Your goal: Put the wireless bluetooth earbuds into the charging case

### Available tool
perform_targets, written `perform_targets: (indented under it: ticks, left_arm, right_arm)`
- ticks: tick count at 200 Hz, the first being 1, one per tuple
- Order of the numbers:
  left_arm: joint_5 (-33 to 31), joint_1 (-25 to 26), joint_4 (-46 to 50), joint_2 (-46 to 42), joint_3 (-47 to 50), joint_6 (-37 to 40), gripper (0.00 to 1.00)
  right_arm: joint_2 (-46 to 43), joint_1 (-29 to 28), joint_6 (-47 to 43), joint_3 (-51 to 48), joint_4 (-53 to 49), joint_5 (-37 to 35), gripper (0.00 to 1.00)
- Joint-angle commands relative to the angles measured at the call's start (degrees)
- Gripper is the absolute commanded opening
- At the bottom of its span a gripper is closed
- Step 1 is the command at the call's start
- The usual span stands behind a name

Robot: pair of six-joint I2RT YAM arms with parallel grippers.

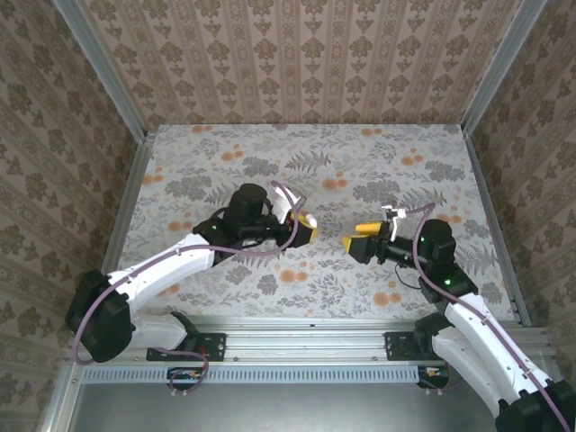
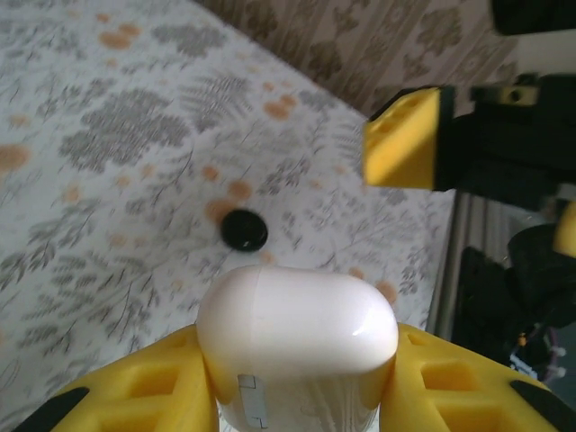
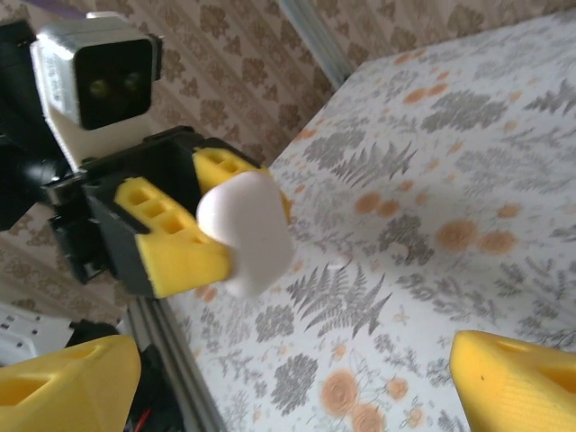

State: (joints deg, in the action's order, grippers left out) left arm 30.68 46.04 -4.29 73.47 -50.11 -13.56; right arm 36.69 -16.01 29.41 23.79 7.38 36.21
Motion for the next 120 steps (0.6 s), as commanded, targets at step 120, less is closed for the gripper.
perform_targets:
  ticks: [120]
  left_arm:
    - [5.71, 2.74, -9.82, -5.99, 6.21, 32.62, 0.27]
  right_arm:
    - [22.89, -0.19, 11.44, 24.62, -21.64, 28.46, 0.92]
